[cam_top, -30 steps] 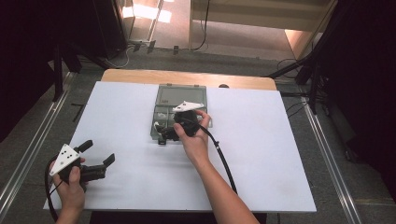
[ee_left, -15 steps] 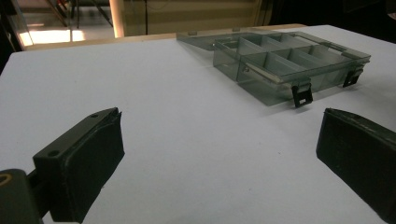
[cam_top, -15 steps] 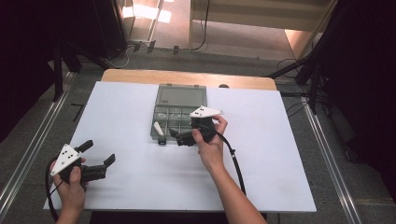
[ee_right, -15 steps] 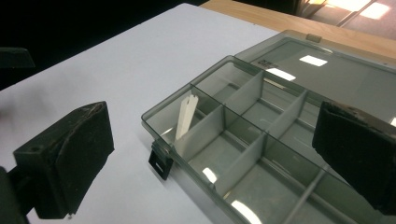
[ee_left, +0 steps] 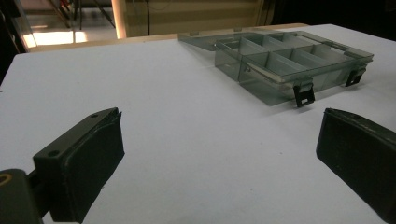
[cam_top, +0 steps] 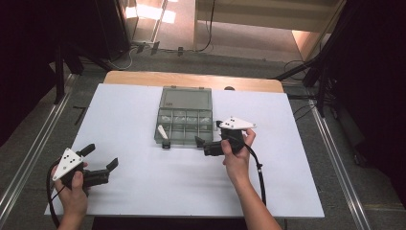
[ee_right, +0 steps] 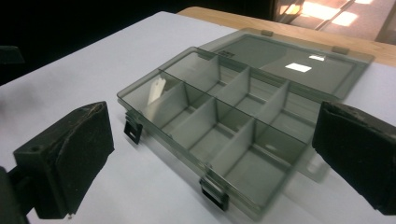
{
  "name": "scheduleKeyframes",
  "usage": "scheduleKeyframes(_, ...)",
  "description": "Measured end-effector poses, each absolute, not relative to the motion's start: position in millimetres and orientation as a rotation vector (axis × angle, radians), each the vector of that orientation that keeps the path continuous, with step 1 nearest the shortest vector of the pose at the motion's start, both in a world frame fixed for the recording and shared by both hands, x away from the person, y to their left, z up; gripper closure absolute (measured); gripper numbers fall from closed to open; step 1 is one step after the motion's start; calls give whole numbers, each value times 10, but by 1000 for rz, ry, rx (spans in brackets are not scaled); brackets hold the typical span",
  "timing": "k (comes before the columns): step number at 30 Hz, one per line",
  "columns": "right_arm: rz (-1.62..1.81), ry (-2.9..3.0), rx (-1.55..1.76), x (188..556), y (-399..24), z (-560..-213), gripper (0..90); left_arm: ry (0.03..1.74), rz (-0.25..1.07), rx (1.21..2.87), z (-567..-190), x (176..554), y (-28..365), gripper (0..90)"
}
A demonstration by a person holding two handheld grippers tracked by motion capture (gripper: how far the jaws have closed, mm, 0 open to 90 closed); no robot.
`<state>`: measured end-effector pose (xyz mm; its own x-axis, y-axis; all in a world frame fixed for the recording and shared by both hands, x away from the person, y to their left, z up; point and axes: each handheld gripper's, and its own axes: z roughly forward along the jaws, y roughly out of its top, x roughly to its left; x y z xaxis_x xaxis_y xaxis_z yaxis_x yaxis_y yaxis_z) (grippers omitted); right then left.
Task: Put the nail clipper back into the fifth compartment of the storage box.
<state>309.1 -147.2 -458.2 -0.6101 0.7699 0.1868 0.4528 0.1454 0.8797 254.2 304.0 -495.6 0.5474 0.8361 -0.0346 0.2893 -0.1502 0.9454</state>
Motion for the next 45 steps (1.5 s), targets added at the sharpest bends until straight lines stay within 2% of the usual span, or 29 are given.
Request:
scheduleKeyframes(18,1438,2013,1247,2692,-2176,-4760,0,952,642,1709,-4960,2540,3028,4)
scheduleKeyframes(45,1427,1925,1289,2182,-2894,-4956,0,951,641,1712,-4960,2539,3028,4)
